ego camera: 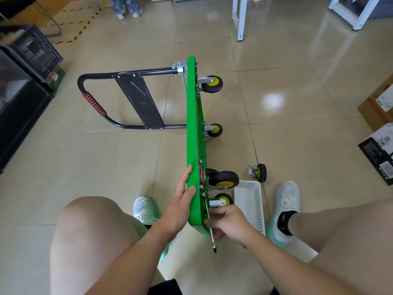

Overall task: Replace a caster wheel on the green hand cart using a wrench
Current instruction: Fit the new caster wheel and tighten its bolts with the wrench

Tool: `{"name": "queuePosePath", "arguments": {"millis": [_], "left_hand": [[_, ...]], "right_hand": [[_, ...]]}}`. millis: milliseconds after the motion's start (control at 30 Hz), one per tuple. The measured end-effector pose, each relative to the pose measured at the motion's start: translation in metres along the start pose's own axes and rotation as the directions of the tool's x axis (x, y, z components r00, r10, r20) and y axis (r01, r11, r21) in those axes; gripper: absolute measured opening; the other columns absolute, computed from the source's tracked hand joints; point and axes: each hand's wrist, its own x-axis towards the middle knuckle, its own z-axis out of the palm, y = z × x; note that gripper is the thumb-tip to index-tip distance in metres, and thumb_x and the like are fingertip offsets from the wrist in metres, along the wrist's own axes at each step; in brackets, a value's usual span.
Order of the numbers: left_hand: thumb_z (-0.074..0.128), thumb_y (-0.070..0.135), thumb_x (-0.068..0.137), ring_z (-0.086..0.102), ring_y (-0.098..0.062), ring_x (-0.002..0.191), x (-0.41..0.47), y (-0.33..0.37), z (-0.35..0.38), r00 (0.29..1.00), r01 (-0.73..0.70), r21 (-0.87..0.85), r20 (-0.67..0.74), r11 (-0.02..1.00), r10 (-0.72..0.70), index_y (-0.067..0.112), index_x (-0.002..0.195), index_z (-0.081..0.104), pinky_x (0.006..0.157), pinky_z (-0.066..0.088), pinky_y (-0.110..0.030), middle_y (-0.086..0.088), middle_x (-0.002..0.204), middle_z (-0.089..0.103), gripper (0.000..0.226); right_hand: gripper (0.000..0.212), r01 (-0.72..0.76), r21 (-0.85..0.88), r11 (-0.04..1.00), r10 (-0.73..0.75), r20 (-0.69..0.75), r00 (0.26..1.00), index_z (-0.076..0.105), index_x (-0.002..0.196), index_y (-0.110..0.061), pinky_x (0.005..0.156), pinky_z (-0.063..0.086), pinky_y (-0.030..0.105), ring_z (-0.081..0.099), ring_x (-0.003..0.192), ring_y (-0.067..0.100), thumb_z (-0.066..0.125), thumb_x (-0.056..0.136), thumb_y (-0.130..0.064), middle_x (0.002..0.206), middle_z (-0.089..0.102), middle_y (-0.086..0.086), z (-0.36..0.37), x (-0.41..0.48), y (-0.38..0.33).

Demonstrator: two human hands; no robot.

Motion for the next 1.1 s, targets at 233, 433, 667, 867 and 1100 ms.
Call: {"name": "queuePosePath", "arguments": {"millis": [233, 433, 667, 867, 1100], "left_hand": [[0.039, 0.032, 0.113, 0.043, -0.01, 0.147, -0.001, 0.0, -0.001, 1.0, -0.015, 0.023, -0.015, 1.0, 0.016, 0.074, 0.143, 0.034, 0.125, 0.032, -0.046, 0.019, 0.163, 0.039, 0.053], [0.043, 0.048, 0.1, 0.048, -0.004, 0.141, -0.002, 0.004, 0.0, 1.0, -0.014, 0.028, -0.018, 1.0, 0.014, 0.076, 0.142, 0.033, 0.123, 0.037, -0.043, 0.024, 0.159, 0.04, 0.051], [0.044, 0.046, 0.101, 0.052, -0.014, 0.141, 0.0, 0.001, 0.002, 1.0, -0.008, 0.006, -0.016, 1.0, 0.008, 0.075, 0.142, 0.033, 0.12, 0.04, -0.048, 0.017, 0.16, 0.043, 0.051], [0.043, 0.046, 0.101, 0.051, -0.01, 0.141, 0.001, 0.0, 0.002, 1.0, -0.004, 0.011, -0.013, 1.0, 0.004, 0.074, 0.143, 0.033, 0.121, 0.039, -0.047, 0.02, 0.158, 0.045, 0.052], [0.043, 0.045, 0.101, 0.042, -0.007, 0.148, 0.0, -0.001, 0.0, 1.0, -0.01, 0.005, -0.005, 1.0, 0.01, 0.072, 0.145, 0.033, 0.126, 0.031, -0.045, 0.021, 0.163, 0.038, 0.053]], "right_hand": [[0.023, -0.078, 0.316, 0.946, 0.067, 0.045, 0.997, 0.074, 0.101, 0.005, 0.047, 0.05, 0.027, 0.061, 0.052, 0.02, 0.076, 0.088, -0.012, 0.068, 0.069, 0.01, 0.01, -0.025, -0.034], [0.03, -0.12, 0.297, 0.947, 0.106, 0.062, 0.992, 0.072, 0.109, 0.008, 0.049, 0.052, 0.028, 0.063, 0.055, 0.023, 0.077, 0.087, -0.01, 0.071, 0.068, 0.011, 0.003, -0.032, -0.03], [0.029, -0.093, 0.129, 0.987, 0.097, -0.028, 0.995, 0.075, 0.112, -0.017, 0.068, 0.062, 0.037, 0.077, 0.077, 0.029, 0.076, 0.087, -0.003, 0.092, 0.08, 0.006, -0.015, -0.024, 0.009], [0.043, -0.027, 0.073, 0.997, 0.032, -0.056, 0.998, 0.07, 0.125, -0.008, 0.08, 0.062, 0.037, 0.076, 0.091, 0.025, 0.079, 0.084, -0.002, 0.102, 0.079, 0.005, -0.008, -0.004, 0.021], [0.048, -0.002, 0.086, 0.996, 0.007, -0.061, 0.998, 0.065, 0.131, -0.002, 0.1, 0.055, 0.05, 0.072, 0.106, 0.03, 0.077, 0.084, 0.002, 0.114, 0.075, 0.011, -0.001, 0.016, 0.017]]}}
